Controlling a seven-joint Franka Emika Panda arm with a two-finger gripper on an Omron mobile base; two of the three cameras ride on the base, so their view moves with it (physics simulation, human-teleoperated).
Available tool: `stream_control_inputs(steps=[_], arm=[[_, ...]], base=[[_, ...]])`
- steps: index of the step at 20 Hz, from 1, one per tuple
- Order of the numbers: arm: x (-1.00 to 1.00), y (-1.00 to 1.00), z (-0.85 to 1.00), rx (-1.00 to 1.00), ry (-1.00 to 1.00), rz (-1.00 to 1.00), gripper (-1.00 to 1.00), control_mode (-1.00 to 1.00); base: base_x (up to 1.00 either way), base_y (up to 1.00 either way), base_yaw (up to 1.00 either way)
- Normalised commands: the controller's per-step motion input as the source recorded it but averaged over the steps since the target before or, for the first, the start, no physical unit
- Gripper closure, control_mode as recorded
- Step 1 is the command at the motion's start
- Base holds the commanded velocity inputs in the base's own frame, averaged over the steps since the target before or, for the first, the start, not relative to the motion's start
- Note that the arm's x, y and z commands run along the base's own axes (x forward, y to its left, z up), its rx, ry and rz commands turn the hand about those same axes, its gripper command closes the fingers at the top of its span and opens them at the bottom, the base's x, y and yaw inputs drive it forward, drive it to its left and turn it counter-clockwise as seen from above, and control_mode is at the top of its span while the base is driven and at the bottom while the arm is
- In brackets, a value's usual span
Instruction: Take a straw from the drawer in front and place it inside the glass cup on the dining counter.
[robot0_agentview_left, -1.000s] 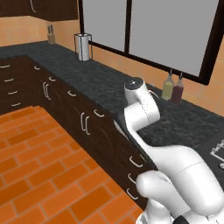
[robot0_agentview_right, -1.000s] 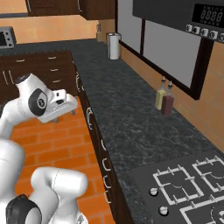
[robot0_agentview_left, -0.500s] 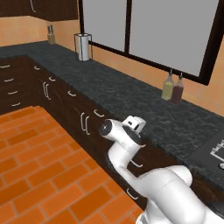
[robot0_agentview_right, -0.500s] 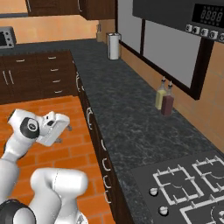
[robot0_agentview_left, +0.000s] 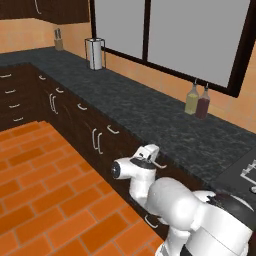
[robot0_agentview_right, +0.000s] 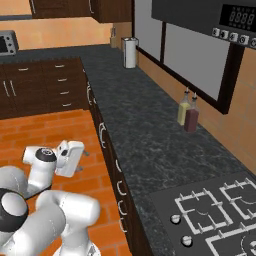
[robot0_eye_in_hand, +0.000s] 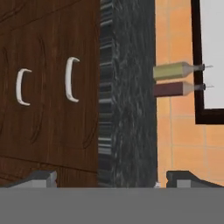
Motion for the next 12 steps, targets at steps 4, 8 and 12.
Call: stream_control_inputs(steps=[4, 8, 12], arm=[[0.46, -0.17, -0.39, -0.2, 0.0, -0.1, -1.0, -1.0], [0.37, -0.22, -0.37, -0.17, 0.0, -0.15, -1.0, -1.0], [0.12, -0.21, -0.24, -0.09, 0.0, -0.13, -1.0, -1.0]], base=[[0.0, 0.0, 0.0], [0.0, 0.0, 0.0], [0.0, 0.0, 0.0]])
